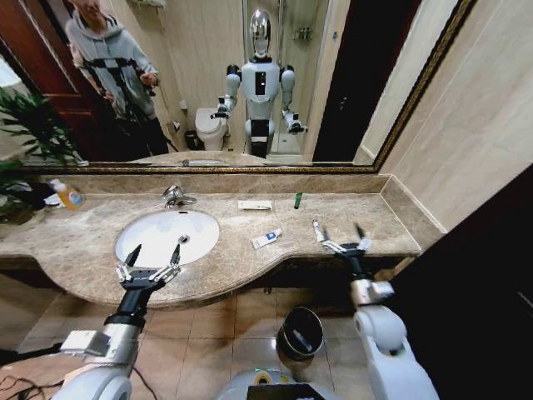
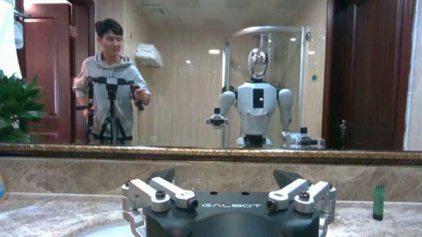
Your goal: Pick up the trash from the sink and place it in the trash bin.
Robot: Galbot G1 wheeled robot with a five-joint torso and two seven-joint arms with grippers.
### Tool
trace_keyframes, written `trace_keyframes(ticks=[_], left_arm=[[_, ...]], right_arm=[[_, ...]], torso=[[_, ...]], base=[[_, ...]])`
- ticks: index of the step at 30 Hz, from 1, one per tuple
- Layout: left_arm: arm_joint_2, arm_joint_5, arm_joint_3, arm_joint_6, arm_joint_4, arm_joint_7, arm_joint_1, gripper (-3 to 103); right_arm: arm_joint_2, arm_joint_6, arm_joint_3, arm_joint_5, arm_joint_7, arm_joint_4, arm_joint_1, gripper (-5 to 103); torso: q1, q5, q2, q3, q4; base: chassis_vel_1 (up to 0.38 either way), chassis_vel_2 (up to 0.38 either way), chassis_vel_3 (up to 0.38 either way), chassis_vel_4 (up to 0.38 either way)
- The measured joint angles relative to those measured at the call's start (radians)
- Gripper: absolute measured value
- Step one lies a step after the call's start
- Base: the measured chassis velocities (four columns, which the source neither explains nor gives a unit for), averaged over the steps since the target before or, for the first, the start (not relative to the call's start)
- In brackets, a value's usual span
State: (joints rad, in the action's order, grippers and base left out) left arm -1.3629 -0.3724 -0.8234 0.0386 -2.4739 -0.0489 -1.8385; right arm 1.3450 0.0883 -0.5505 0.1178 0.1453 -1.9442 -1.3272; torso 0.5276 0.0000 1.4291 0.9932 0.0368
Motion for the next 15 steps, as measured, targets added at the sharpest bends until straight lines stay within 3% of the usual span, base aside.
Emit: trace_keyframes(ticks=[7, 15], left_arm=[[0.0, 0.0, 0.0, 0.0, 0.0, 0.0, 0.0, 100], [0.0, 0.0, 0.0, 0.0, 0.0, 0.0, 0.0, 100]], right_arm=[[-0.124, -0.052, 0.126, -0.019, -0.005, 0.156, 0.141, 100], [-0.151, -0.097, 0.173, -0.009, -0.077, 0.25, 0.212, 100]], torso=[[0.0, 0.0002, 0.0, 0.0, 0.0], [0.0, 0.0001, 0.0, 0.0, 0.0]], base=[[0.0, 0.0, 0.0, 0.0], [0.0, 0.0, 0.0, 0.0]])
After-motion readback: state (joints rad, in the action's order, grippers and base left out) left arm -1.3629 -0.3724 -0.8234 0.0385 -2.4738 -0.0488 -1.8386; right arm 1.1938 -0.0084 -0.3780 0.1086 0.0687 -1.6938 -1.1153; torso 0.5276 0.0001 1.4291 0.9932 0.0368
